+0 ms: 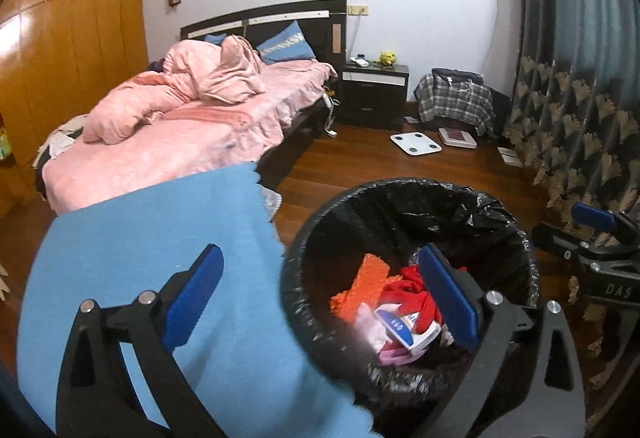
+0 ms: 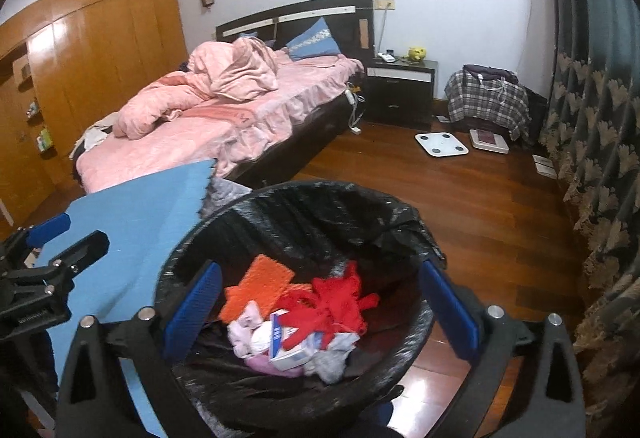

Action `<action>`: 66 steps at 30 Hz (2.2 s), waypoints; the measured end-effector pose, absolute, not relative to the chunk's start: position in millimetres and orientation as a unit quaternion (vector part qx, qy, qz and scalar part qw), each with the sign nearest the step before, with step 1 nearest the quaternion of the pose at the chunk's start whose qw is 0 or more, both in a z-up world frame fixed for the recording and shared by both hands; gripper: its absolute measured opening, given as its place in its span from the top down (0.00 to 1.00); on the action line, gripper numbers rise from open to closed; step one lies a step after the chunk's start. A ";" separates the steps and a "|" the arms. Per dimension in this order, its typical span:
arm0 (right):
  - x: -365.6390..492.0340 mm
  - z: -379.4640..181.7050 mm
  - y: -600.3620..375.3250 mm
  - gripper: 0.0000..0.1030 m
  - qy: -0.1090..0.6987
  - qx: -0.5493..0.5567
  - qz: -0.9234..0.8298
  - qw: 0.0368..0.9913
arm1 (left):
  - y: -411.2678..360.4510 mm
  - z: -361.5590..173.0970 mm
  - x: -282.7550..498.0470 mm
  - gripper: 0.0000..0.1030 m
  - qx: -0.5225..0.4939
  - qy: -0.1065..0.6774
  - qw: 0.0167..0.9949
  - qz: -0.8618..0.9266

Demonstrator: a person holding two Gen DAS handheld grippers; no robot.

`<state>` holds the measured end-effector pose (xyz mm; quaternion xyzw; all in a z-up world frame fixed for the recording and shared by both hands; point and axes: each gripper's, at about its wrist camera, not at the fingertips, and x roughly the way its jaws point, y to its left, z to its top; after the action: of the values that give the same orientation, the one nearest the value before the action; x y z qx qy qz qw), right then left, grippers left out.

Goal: Collect trash

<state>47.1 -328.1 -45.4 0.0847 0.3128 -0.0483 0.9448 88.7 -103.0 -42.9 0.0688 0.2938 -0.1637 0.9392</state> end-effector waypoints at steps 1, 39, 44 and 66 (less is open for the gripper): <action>45.2 -42.4 -323.5 0.06 0.310 0.083 -0.046 0.946 | -99.5 -40.6 84.7 0.07 0.068 0.294 0.940 -0.161; 0.4 26.2 -248.2 0.06 0.255 0.039 -0.004 0.966 | -35.2 19.7 20.6 0.07 0.035 0.241 0.963 -0.118; 1.0 27.1 -247.3 0.06 0.255 0.038 -0.002 0.966 | -35.3 19.9 20.4 0.07 0.034 0.241 0.963 -0.118; 1.4 28.0 -245.3 0.06 0.253 0.038 -0.002 0.967 | -34.7 19.6 20.6 0.07 0.034 0.241 0.963 -0.118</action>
<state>1.4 -245.3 28.0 0.0376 0.2532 -0.0016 0.9667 20.6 -34.7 19.6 0.0344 0.2413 -0.1181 0.9626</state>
